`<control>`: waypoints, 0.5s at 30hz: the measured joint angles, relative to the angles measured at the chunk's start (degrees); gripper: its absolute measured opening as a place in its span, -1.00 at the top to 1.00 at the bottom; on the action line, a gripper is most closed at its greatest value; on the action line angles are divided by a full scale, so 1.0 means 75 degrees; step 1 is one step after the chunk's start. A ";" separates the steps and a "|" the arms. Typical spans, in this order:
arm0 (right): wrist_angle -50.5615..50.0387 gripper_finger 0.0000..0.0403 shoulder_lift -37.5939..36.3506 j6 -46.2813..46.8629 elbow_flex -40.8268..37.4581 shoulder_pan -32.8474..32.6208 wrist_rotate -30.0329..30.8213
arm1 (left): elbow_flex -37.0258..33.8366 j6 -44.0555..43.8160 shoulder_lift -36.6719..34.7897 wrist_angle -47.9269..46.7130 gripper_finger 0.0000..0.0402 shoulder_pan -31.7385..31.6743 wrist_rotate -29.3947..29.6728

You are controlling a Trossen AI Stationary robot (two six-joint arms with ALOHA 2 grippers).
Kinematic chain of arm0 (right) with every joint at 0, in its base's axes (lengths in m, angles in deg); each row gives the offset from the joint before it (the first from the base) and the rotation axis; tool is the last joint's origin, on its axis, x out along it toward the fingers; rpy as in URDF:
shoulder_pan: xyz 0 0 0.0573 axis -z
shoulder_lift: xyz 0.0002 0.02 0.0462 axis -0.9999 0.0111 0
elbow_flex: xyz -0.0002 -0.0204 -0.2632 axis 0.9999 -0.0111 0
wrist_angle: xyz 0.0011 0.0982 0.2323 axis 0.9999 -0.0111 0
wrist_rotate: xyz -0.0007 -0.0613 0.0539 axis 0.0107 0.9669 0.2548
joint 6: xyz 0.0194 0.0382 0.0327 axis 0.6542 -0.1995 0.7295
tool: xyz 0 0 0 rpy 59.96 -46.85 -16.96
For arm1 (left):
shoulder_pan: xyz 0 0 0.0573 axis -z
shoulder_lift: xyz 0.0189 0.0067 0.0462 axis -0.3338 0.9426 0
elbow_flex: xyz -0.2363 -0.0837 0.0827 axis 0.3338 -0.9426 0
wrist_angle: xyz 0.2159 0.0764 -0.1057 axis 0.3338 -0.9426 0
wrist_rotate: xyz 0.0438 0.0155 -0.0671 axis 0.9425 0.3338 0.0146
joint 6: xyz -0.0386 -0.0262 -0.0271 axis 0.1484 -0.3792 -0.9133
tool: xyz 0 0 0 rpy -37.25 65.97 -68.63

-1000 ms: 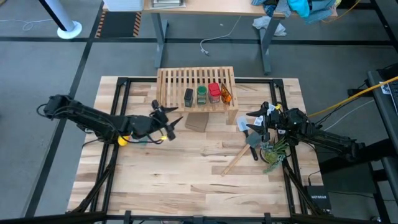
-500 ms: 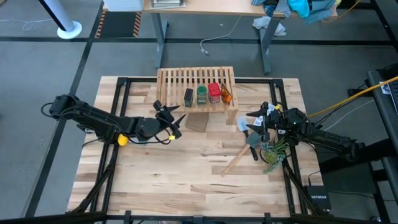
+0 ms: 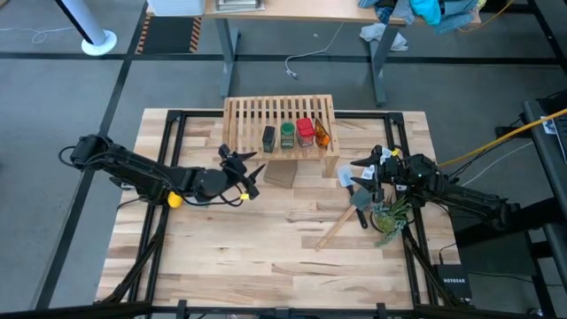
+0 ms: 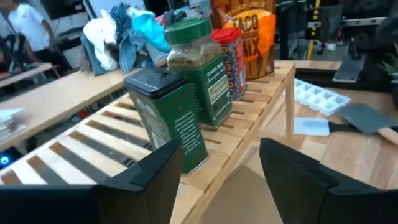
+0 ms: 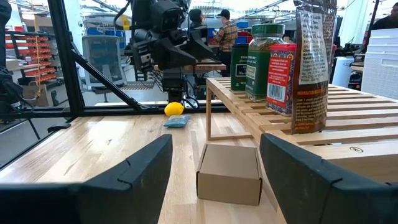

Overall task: Shelf spices
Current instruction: Remove the black seasoning can from the shelf

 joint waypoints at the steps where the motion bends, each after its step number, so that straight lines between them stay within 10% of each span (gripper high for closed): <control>1: 0.0002 -0.24 0.0001 0.0000 0.0000 0.0000 0.0000 | 0.0000 -0.0080 0.0000 0.0002 -0.05 -0.0027 0.0002; 15: 0.0002 -0.24 0.0001 -0.0001 0.0000 0.0000 0.0001 | -0.0017 -0.1421 -0.0003 -0.0021 -0.05 -0.0204 -0.0087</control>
